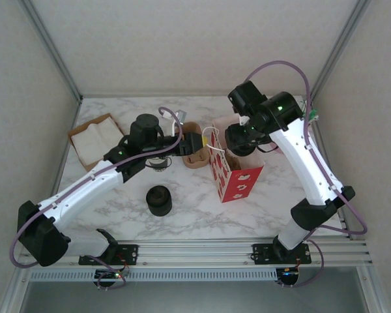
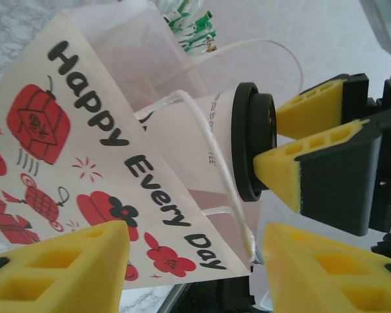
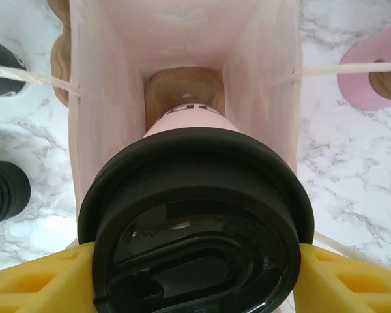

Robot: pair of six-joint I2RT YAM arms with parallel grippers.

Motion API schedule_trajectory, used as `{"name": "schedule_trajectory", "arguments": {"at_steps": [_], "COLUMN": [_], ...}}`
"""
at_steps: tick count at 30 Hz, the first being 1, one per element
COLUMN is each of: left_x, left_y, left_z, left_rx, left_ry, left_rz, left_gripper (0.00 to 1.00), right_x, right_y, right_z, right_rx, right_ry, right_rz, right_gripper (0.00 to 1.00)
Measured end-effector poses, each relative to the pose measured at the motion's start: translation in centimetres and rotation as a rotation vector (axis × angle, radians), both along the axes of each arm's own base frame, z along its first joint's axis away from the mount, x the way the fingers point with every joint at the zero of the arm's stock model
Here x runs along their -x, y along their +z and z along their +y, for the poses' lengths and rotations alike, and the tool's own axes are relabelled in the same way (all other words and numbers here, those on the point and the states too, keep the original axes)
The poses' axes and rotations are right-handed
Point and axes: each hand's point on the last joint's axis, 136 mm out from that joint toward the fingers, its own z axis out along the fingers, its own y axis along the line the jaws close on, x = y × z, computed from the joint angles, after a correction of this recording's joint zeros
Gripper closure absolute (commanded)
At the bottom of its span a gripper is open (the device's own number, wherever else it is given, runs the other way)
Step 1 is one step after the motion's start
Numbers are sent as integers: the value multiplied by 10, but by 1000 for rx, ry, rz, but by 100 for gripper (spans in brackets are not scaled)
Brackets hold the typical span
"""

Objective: Pack the takeout coffee

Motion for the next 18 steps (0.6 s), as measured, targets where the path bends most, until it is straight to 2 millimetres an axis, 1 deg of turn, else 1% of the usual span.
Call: {"name": "schedule_trajectory", "arguments": {"at_steps": [9, 18], "left_x": [-11, -14], "left_y": [-5, -4], "left_z": [13, 17], "left_rx": [-19, -22], "left_ry": [29, 33], "left_rz": [-8, -19], "left_gripper": [44, 44], "right_x": [7, 10], "right_y": [-22, -40], "right_z": [0, -2], "right_rx": [23, 45], "right_ry": [0, -5], "right_rz": [78, 144], "right_gripper": [30, 31]}}
